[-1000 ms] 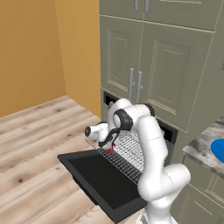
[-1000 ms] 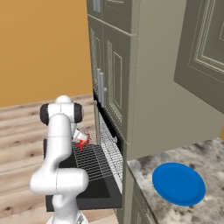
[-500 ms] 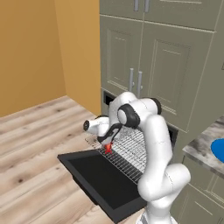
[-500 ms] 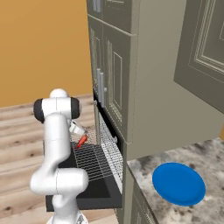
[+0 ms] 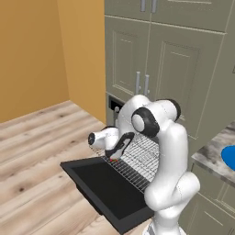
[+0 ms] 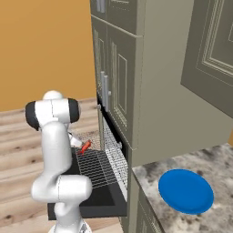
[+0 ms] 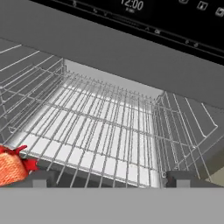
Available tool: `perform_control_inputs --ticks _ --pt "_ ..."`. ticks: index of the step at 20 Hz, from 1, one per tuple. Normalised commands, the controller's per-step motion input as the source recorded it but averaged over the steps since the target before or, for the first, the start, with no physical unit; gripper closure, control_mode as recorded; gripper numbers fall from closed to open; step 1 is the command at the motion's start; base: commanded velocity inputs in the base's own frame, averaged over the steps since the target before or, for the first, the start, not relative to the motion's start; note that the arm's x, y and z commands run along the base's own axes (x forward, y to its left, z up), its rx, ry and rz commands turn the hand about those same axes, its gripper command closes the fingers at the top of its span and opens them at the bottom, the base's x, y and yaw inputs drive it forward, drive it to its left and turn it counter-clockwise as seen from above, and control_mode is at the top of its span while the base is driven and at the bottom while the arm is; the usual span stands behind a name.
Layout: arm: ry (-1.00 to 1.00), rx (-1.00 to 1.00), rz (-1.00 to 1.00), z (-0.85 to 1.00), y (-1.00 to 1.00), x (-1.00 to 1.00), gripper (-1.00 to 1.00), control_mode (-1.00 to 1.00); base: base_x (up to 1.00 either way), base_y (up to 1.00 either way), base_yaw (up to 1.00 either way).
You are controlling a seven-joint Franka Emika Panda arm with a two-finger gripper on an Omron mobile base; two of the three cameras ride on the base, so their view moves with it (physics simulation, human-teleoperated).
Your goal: Place the fish on the top rack of the oven, and slide the tray back inside. Close the oven door.
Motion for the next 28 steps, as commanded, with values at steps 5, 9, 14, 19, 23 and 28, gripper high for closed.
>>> perform_control_inputs --ticks 5,9,14,19,23,28 --pt "-0.27 0.11 0.00 0.37 0.04 -1.00 -1.00 -1.00 0.00 0.00 0.00" --pt "-0.48 0.11 0.00 0.38 0.00 -1.00 -1.00 -1.00 0.00 0.00 0.00" --pt "-0.27 0.12 0.00 0.18 0.05 -0.94 -1.00 -1.00 0.00 0.00 0.00" --pt "-0.05 0.14 0.01 0.18 0.20 -0.68 -1.00 -1.00 0.00 0.00 0.00" --pt "0.01 0.11 0.04 0.16 0.25 -0.35 -1.00 -1.00 0.00 0.00 0.00" --pt "0.19 0.04 0.08 0.02 0.24 0.05 -1.00 -1.00 0.00 0.00 0.00"
